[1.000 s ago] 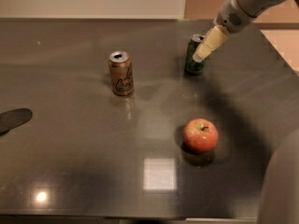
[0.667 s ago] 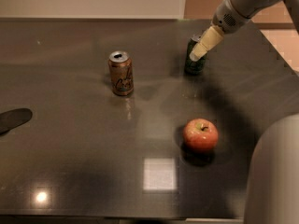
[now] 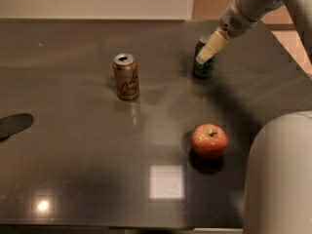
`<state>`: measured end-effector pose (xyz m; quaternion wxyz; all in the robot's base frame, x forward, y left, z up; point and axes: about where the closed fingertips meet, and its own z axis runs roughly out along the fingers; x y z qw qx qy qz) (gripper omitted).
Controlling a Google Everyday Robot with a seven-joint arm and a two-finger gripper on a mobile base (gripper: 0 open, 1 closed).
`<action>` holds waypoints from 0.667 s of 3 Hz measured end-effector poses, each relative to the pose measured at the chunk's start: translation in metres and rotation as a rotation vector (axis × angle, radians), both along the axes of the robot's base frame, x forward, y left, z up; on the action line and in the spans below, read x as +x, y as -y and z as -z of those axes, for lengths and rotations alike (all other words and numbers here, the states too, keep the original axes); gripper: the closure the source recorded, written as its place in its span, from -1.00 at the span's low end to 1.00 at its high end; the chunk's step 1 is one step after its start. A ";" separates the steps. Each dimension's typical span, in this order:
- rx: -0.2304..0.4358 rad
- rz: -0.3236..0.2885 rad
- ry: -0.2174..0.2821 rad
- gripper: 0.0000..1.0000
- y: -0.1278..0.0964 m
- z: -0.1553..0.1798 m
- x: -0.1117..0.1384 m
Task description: Move green can near apple
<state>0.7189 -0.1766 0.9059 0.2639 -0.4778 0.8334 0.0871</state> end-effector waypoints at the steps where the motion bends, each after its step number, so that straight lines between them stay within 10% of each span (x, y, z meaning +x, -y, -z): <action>1: 0.001 0.002 -0.014 -0.20 0.002 0.003 0.002; 2: 0.013 -0.025 -0.020 0.27 -0.005 -0.002 -0.003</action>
Offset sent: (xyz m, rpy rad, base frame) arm -0.0115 0.0078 0.0192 0.0264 0.0221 0.0568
